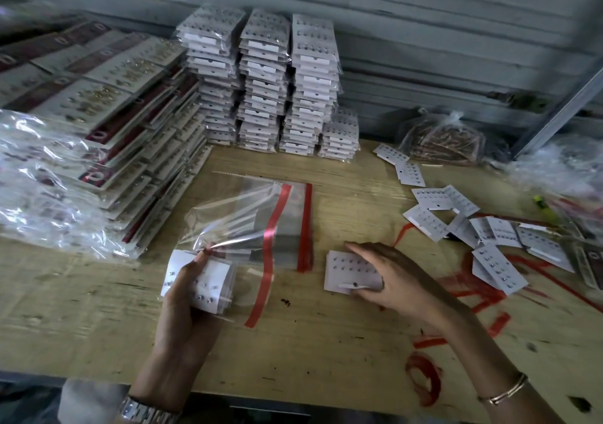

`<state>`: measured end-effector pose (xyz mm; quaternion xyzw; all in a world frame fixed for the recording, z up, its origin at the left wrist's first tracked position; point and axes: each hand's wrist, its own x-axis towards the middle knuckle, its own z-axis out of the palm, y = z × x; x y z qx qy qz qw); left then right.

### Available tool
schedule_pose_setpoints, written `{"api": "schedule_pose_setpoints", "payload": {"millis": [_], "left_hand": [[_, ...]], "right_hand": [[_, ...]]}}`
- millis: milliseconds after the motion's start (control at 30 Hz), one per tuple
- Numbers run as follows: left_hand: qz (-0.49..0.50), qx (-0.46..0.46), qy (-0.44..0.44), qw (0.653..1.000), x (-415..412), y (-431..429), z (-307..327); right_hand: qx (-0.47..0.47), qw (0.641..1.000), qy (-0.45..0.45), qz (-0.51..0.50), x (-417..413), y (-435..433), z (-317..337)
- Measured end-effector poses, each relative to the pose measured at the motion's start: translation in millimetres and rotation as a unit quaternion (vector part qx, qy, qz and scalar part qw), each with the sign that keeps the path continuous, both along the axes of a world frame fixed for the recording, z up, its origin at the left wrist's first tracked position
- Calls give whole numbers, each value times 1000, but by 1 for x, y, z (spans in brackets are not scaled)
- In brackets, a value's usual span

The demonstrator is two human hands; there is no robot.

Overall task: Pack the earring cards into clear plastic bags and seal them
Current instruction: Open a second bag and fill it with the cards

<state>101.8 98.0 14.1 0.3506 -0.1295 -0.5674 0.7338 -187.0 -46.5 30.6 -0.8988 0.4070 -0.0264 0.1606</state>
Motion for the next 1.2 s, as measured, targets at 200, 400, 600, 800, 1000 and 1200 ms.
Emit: {"api": "schedule_pose_setpoints", "payload": {"millis": [200,400,600,800,1000,1200], "left_hand": [[-1,-11,8,1000,1,0,-1],[12,8,5,1000,0,-1,0],[11,9,-10,1000,0,-1,1],[12,6,-6,1000,0,-1,1],[8,-7,-3,1000,1,0,-1],[8,-2,-15,1000,1,0,-1]], "right_hand": [[-7,1000,18,12,4,-4,-6],[-12,1000,13,8,2,-3,-11],[10,999,32,9,2,-8,-6],[29,999,43,12,2,-11,-5],[33,999,23,13,1,-14,-8],[49,997,-59,-20,-9,-18,5]]}}
